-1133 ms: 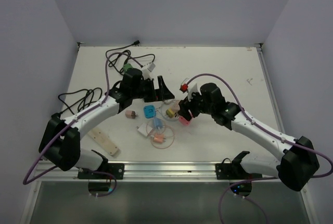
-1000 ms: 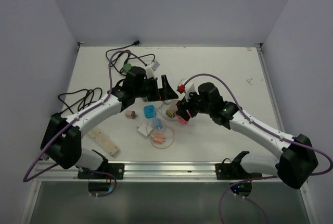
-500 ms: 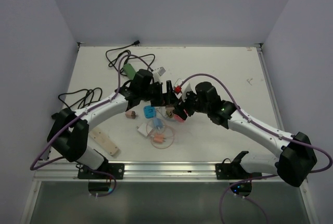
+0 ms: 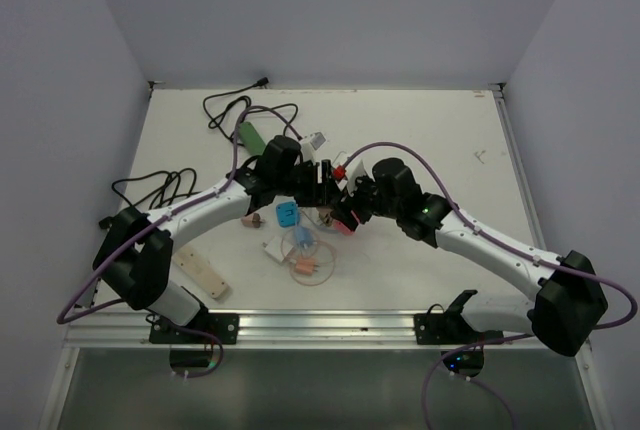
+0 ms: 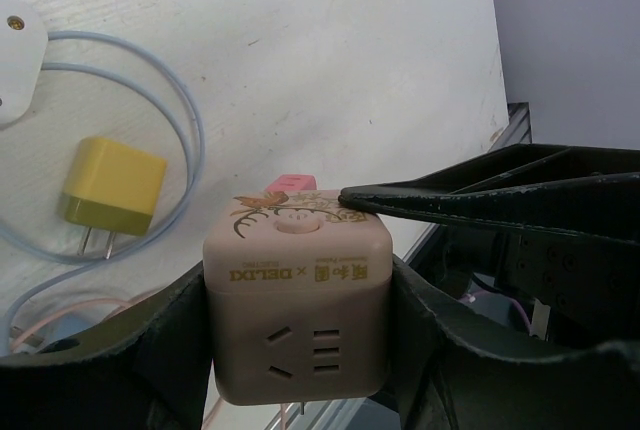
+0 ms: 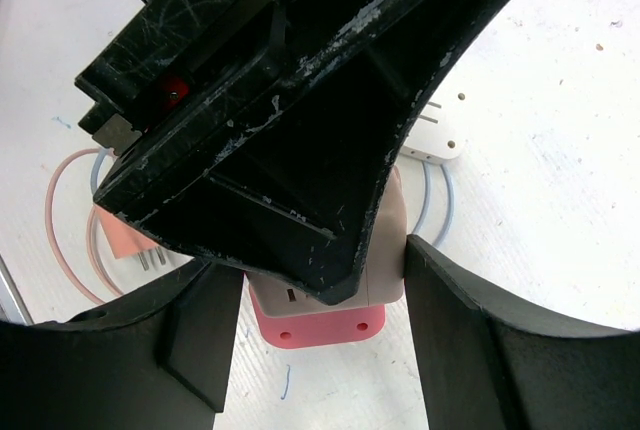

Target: Pull the plug off the socket

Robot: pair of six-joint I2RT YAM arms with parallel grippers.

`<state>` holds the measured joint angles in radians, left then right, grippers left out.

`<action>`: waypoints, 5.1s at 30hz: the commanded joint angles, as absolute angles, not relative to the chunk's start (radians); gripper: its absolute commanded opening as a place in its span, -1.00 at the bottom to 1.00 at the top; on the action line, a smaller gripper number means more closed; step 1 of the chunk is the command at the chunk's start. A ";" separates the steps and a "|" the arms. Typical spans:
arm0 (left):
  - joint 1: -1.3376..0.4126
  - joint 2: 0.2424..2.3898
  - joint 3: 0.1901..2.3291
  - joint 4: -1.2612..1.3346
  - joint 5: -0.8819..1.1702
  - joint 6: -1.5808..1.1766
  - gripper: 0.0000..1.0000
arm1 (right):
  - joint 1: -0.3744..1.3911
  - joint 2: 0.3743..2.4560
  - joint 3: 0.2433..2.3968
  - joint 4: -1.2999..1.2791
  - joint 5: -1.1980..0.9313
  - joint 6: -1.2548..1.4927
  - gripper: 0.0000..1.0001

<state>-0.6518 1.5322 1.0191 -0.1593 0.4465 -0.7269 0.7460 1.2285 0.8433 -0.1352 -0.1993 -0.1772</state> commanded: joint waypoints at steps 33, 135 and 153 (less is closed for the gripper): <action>-0.577 1.039 0.839 0.061 0.589 -0.117 -1.00 | 0.488 1.133 0.936 -0.172 -0.715 -0.024 0.73; -0.083 1.847 1.287 -0.479 -0.080 -0.279 -0.57 | 0.549 0.853 0.900 -0.502 0.092 0.192 0.79; -0.083 1.435 1.220 -0.516 -0.093 -0.353 0.68 | 0.549 0.661 0.982 -0.653 0.476 0.244 0.98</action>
